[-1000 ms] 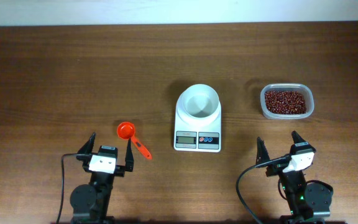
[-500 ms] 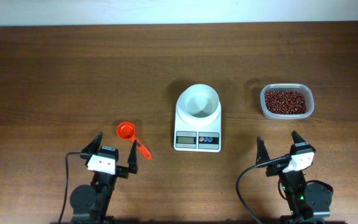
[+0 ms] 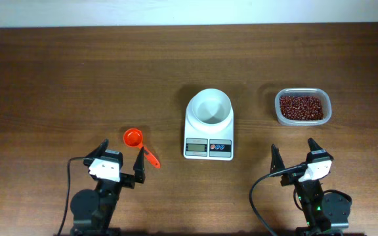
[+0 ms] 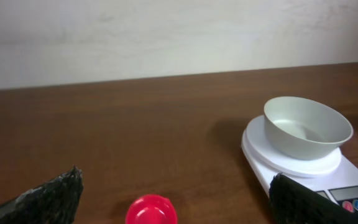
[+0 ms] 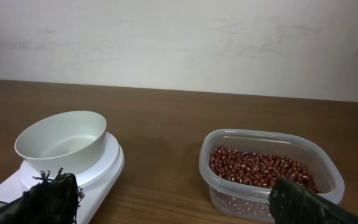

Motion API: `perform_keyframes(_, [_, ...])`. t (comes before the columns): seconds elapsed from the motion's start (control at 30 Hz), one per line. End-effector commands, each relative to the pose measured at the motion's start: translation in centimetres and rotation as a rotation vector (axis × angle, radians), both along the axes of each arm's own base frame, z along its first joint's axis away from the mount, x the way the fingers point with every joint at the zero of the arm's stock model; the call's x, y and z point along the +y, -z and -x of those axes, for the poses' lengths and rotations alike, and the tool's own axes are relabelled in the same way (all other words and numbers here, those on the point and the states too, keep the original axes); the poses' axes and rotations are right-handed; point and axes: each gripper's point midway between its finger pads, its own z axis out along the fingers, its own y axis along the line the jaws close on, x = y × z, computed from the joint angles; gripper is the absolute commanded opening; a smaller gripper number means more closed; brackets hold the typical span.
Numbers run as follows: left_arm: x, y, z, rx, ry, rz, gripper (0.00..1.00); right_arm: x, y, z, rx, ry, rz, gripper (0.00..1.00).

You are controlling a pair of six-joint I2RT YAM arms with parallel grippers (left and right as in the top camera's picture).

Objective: Scoop and weigh 50g on scale

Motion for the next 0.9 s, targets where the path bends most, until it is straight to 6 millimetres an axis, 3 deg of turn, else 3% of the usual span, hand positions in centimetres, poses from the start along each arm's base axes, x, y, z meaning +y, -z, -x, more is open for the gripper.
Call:
perform_keyframes(0.0, [-0.4,-1.2,0.0,0.021,0.019,0.043,0.99,0.3,0.3,0.1,0.002,-0.016,0.007,0.99])
perform_keyframes(0.27, [-0.4,-2.1,-0.6,0.164,0.017,0.047,0.99,0.3,0.3,0.1,0.002,-0.016,0.007,0.99])
perform_keyframes(0.57, [-3.4,-1.4,-1.8,0.355,0.192,0.11,0.99,0.3,0.3,0.1,0.002,-0.016,0.007,0.99])
perform_keyframes(0.67, [-3.5,-1.1,-1.9,0.438,0.194,0.122,0.99,0.3,0.3,0.1,0.002,-0.016,0.007,0.99])
perform_keyframes(0.87, [-3.5,-4.2,-2.0,0.53,0.19,0.133,0.99,0.3,0.3,0.1,0.002,-0.016,0.007,0.99])
